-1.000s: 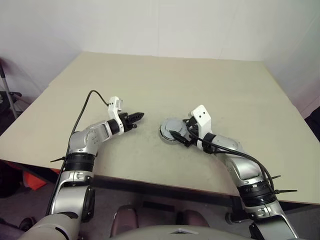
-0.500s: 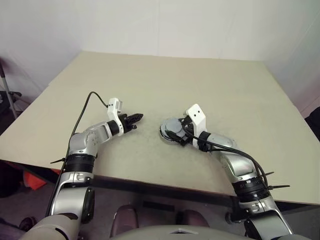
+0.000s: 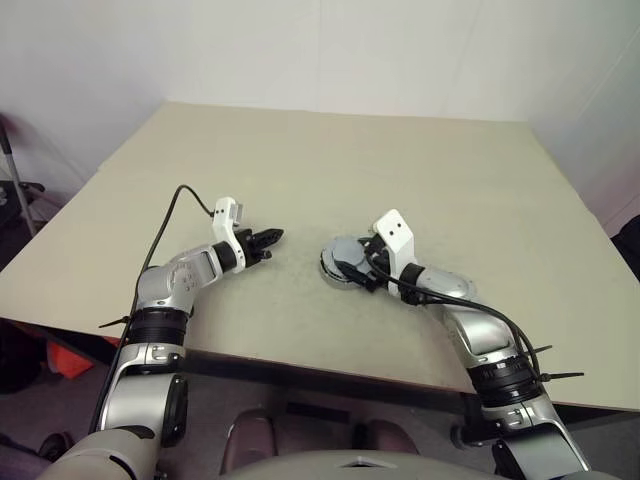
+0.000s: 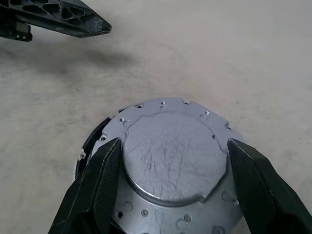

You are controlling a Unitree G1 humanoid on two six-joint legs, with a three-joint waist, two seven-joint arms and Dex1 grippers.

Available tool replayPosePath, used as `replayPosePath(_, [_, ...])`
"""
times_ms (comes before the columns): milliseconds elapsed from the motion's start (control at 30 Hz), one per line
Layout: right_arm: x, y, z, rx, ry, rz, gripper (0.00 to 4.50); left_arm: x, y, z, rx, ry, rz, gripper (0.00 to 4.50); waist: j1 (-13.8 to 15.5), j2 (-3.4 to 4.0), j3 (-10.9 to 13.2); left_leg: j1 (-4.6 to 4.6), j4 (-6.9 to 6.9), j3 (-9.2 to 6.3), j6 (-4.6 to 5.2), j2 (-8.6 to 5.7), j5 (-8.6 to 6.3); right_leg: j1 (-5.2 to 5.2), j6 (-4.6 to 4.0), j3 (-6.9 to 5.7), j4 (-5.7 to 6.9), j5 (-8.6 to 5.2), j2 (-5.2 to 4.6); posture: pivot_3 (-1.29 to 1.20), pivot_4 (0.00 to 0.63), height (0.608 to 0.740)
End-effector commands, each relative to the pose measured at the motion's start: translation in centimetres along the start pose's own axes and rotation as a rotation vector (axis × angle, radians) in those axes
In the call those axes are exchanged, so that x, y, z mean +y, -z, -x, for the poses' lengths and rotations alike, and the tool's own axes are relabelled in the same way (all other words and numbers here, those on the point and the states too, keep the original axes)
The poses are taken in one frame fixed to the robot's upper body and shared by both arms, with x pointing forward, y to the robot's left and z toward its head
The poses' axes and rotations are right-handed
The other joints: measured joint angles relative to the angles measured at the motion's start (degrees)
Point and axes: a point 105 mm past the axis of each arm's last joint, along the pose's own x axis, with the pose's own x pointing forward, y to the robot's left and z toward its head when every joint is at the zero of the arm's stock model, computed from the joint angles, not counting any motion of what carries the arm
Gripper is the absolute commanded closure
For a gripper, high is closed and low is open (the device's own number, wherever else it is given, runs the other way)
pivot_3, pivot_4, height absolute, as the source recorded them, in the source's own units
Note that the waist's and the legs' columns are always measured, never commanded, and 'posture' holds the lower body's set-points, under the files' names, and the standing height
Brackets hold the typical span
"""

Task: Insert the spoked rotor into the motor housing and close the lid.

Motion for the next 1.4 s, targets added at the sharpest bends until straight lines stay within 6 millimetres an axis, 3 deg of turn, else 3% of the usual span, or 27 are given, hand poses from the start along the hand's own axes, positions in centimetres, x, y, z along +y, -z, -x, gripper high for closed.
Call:
replayPosePath(33, [-0.2,-1.9,0.2,-0.075,0.012,0.029,0.64,-0.4,-1.5,-0.2,-0.033,0.006,-0.041,4.5,0.0,0.0,0.0,0.0,0.0,0.0,0.0,0.0,0.0,0.0,0.0,0.0,0.0,0.0,0.0,0.0,0.0,0.74])
replayPosePath(200, [-0.3,-2.4,0.2,-0.092,0.0,0.022,0.64,-0.3,-1.5,-0.1,-0.032,0.002,-0.04,4.5,0.0,0.0,0.0,0.0,0.0,0.0,0.0,0.0,0.0,0.0,0.0,0.0,0.0,0.0,0.0,0.0,0.0,0.74])
replayPosePath(333, [-0.5,-1.8,0.0,-0.07,0.003,0.026,1.45,-0.2,-1.5,-0.1,-0.033,-0.002,-0.041,4.5,0.0,0.0,0.0,-0.01,0.0,0.0,0.0,0.0,0.0,0.0,0.0,0.0,0.0,0.0,0.0,0.0,0.0,0.74])
replayPosePath(667, [-0.6,-1.6,0.1,-0.057,0.01,0.023,1.49,-0.1,-1.6,-0.2,-0.035,-0.004,-0.04,4.5,0.0,-0.01,-0.01,-0.01,0.05,0.0,0.0,-0.01,0.0,0.0,0.0,0.0,0.02,0.0,-0.01,0.0,0.0,0.74])
replayPosePath(833, [-0.4,-2.0,0.3,-0.081,-0.002,0.009,3.12,-0.2,-1.6,-0.3,-0.032,-0.003,-0.039,4.5,0.0,-0.01,0.0,0.01,0.07,-0.01,0.01,0.0,0.0,0.03,0.0,0.0,0.03,0.0,0.0,0.0,0.0,0.74])
replayPosePath(1100, [-0.4,-2.7,0.3,-0.11,-0.015,-0.031,3.12,-0.1,-1.4,-0.3,-0.025,-0.006,-0.038,4.5,0.0,-0.01,0.0,-0.01,0.07,-0.01,0.01,0.0,0.0,0.01,0.0,0.0,0.02,0.0,0.0,0.0,0.0,0.74])
replayPosePath(1200, [-0.1,-3.0,0.5,-0.117,-0.039,-0.029,2.53,-0.1,-1.4,-0.3,-0.025,-0.005,-0.039,4.5,0.01,-0.01,0.0,-0.01,0.07,-0.01,0.01,0.0,-0.01,0.01,0.0,0.0,0.02,0.0,0.0,0.0,0.0,0.74])
replayPosePath(1400, [0.1,-3.0,0.2,-0.113,-0.042,-0.013,0.48,-0.1,-1.3,-0.3,-0.022,-0.005,-0.039,4.5,0.01,-0.01,0.0,-0.02,0.07,-0.01,0.01,0.0,0.0,0.01,0.0,-0.01,0.02,0.0,0.0,0.0,0.0,0.74])
